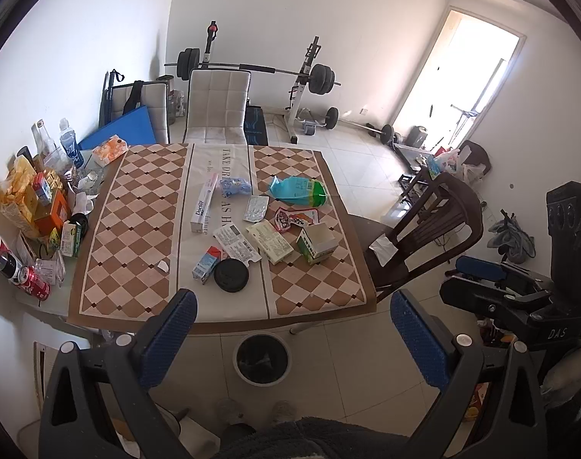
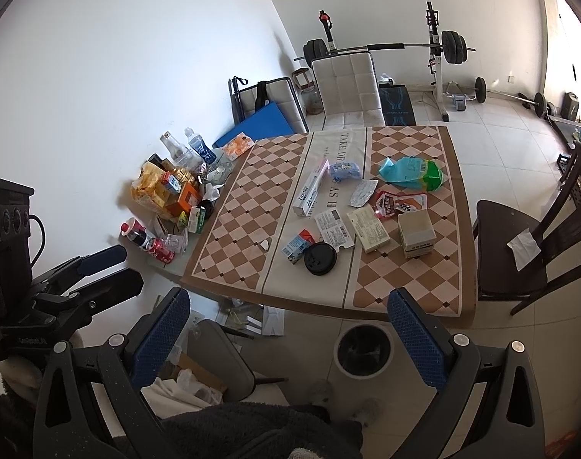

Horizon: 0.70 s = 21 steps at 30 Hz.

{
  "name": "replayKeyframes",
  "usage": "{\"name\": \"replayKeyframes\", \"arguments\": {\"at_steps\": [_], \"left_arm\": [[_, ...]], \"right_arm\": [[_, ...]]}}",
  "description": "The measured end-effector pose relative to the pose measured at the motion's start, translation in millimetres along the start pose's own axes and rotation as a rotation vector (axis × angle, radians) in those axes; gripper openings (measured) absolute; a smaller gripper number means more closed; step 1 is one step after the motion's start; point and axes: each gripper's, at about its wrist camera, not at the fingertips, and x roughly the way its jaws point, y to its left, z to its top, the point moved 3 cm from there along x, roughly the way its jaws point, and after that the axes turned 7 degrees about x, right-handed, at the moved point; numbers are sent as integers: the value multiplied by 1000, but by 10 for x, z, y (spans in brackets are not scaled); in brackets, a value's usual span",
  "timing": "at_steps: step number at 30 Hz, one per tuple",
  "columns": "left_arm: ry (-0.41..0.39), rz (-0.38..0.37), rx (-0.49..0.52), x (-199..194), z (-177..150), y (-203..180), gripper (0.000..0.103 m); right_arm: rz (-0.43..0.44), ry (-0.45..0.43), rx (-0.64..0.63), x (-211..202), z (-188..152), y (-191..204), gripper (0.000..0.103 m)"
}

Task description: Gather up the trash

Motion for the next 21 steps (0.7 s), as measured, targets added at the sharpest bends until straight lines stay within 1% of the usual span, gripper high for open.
{"name": "replayKeyframes", "arguments": {"at_steps": [21], "left_arm": [[-2,0,-2,-7,16,7,103]], "right_arm": [[1,0,-2,7,-3,44,103]]}}
